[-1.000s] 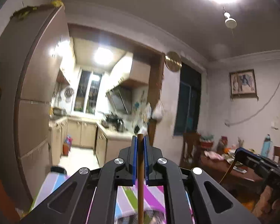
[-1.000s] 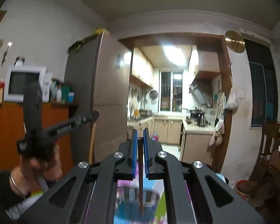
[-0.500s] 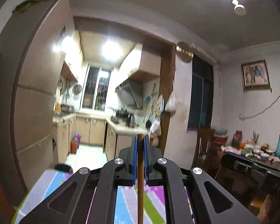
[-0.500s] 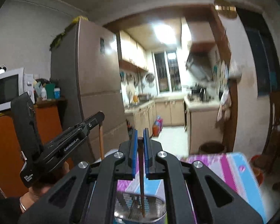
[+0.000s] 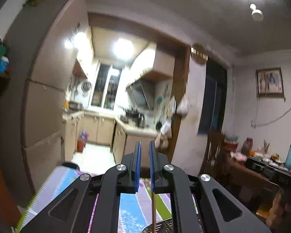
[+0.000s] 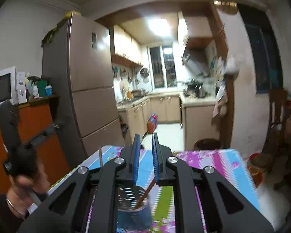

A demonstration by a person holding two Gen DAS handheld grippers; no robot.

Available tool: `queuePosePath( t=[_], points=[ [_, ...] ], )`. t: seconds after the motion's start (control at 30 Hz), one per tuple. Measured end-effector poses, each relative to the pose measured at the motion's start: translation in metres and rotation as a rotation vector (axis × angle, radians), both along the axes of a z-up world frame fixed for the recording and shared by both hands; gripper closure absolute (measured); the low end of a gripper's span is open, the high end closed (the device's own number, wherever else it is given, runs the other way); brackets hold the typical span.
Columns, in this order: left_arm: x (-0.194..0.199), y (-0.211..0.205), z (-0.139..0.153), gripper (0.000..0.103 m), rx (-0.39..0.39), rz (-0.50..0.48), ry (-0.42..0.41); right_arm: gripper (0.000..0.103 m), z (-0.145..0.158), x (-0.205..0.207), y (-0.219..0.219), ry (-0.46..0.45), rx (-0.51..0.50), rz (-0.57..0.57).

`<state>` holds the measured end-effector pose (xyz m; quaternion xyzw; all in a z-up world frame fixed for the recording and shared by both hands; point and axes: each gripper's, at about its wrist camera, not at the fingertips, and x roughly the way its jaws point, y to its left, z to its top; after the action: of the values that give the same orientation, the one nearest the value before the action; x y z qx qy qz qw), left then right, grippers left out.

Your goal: Organize utensils

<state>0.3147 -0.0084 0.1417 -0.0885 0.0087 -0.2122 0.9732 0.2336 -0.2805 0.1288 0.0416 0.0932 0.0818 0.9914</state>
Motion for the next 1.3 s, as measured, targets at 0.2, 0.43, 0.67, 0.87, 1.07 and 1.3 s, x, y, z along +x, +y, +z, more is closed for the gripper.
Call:
queuePosePath(
  t=[0.2, 0.43, 0.67, 0.87, 1.07, 1.3],
  points=[
    [-0.109, 0.046, 0.021, 0.060, 0.135, 0.131, -0.132, 0.040, 0.027, -0.115, -0.038, -0.157, -0.062, -0.114],
    [-0.218, 0.081, -0.002, 0.035, 0.352, 0.213, -0.127, 0.006, 0.027, -0.242, -0.060, -0.266, -0.110, -0.244],
    [-0.291, 0.092, -0.066, 0.035, 0.519, 0.148, 0.003, 0.006, -0.014, -0.305, -0.046, -0.183, -0.213, -0.347],
    [-0.319, 0.099, -0.153, 0.040, 0.529, 0.079, 0.259, 0.006, -0.072, -0.309, -0.032, 0.009, -0.194, -0.329],
    [-0.324, 0.115, -0.210, 0.056, 0.461, 0.114, 0.414, 0.007, -0.146, -0.298, -0.013, 0.234, -0.169, -0.255],
    [-0.322, 0.094, -0.233, 0.073, 0.483, 0.084, 0.433, 0.061, -0.211, -0.275, 0.018, 0.419, -0.082, -0.167]
  ],
)
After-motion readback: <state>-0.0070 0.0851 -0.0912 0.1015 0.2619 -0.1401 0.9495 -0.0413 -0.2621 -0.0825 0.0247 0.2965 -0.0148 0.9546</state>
